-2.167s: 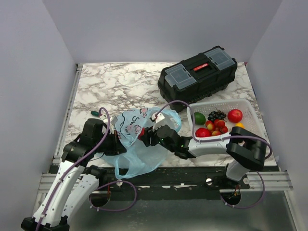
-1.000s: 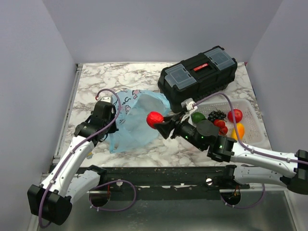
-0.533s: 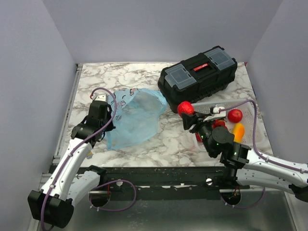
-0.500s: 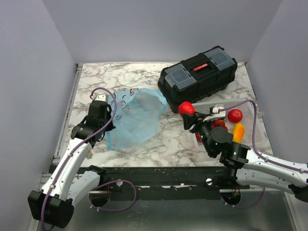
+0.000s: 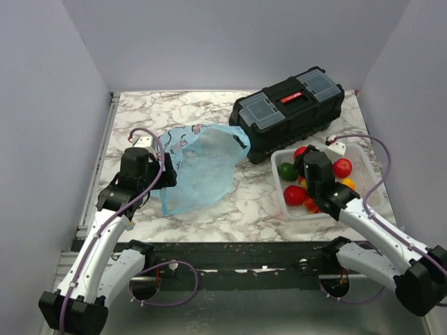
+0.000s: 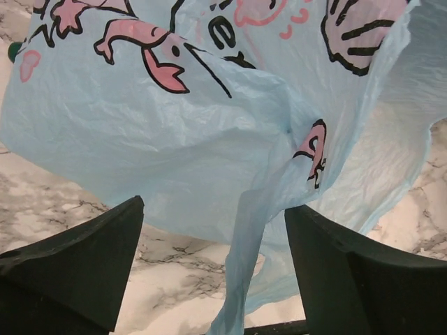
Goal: Take the fake fruits out of the plastic bag
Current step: Place the fake fruit in the bin.
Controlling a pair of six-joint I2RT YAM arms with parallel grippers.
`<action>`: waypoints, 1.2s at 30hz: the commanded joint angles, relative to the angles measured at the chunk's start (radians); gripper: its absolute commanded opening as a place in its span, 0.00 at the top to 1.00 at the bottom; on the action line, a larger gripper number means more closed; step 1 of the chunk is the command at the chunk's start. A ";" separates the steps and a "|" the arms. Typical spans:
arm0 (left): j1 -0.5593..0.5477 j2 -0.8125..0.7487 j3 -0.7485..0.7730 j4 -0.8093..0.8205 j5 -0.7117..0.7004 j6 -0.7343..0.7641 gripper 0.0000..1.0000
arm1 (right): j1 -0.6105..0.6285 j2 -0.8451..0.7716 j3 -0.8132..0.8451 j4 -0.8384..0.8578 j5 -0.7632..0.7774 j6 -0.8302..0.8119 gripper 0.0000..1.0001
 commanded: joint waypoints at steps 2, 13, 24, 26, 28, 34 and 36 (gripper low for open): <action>0.009 -0.049 -0.016 0.044 0.084 0.027 0.03 | -0.178 0.022 0.009 -0.148 -0.123 0.158 0.99; 0.009 -0.259 -0.060 0.109 0.052 0.033 0.01 | -0.226 0.073 -0.023 -0.127 -0.205 0.157 0.91; 0.009 -0.318 -0.070 0.122 0.052 0.039 0.01 | -0.226 0.058 -0.049 -0.105 -0.229 0.144 0.44; 0.009 -0.341 -0.075 0.126 0.053 0.038 0.01 | -0.226 0.031 -0.045 -0.111 -0.238 0.128 0.35; 0.009 -0.365 -0.077 0.126 0.053 0.028 0.01 | -0.226 -0.003 -0.036 -0.130 -0.250 0.120 0.24; 0.009 -0.456 -0.052 0.098 0.033 -0.106 0.01 | -0.226 -0.140 -0.001 -0.202 -0.336 0.105 0.00; 0.009 -0.480 -0.030 0.108 0.038 -0.137 0.01 | -0.226 -0.190 0.019 -0.222 -0.376 0.081 0.00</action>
